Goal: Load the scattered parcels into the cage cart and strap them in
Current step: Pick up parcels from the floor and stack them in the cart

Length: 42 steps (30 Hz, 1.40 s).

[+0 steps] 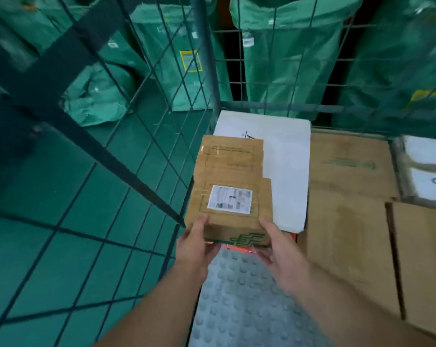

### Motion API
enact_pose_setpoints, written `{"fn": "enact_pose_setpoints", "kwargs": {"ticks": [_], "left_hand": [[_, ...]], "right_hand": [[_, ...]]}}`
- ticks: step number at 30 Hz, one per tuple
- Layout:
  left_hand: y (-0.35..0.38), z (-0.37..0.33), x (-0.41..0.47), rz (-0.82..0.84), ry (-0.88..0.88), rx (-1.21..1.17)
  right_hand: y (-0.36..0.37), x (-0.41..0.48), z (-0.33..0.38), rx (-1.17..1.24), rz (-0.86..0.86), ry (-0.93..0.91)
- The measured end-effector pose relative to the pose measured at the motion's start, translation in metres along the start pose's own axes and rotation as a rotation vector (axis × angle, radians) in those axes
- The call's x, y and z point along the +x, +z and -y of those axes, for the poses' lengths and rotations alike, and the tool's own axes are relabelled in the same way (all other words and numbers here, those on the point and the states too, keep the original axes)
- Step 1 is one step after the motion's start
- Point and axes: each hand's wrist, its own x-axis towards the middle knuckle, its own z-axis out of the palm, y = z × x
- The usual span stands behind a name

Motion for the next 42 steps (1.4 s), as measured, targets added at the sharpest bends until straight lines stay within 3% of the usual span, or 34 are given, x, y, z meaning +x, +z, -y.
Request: {"fn": "enact_pose_setpoints", "kwargs": {"ticks": [5,10,12,15,16,23,26,31,36,42], "left_hand": [[0.057,-0.036,0.040,0.036,0.089,-0.031],[0.101,-0.043,0.042,-0.039,0.026,0.288],[0.111,-0.032,0.028,-0.064,0.233,0.588],[0.106,-0.019,0.028,0.016,0.828,1.414],[0.102,-0.019,0.033,0.068,0.915,1.613],[0.130,-0.053,0.064,0.208,0.743,1.961],[0.132,-0.066,0.077,0.304,0.664,2.001],[0.119,-0.060,0.049,0.289,0.650,1.692],[0.063,0.017,-0.043,0.534,0.458,1.447],[0.001,0.131,-0.137,0.780,0.288,1.526]], "right_hand": [[0.022,0.033,0.041,0.038,-0.073,-0.131],[0.021,0.048,0.059,0.047,-0.036,-0.216],[0.017,0.051,0.055,0.094,-0.013,-0.219],[0.009,0.049,0.046,0.104,-0.013,-0.159],[0.007,0.044,0.040,0.093,-0.017,-0.130],[-0.020,0.024,0.017,-0.002,-0.084,-0.043],[-0.030,0.011,0.007,-0.019,-0.082,-0.058],[-0.051,-0.017,-0.010,-0.012,-0.059,-0.041],[-0.091,-0.091,-0.052,-0.056,-0.082,0.026],[-0.173,-0.211,-0.121,0.035,-0.287,0.076]]}}
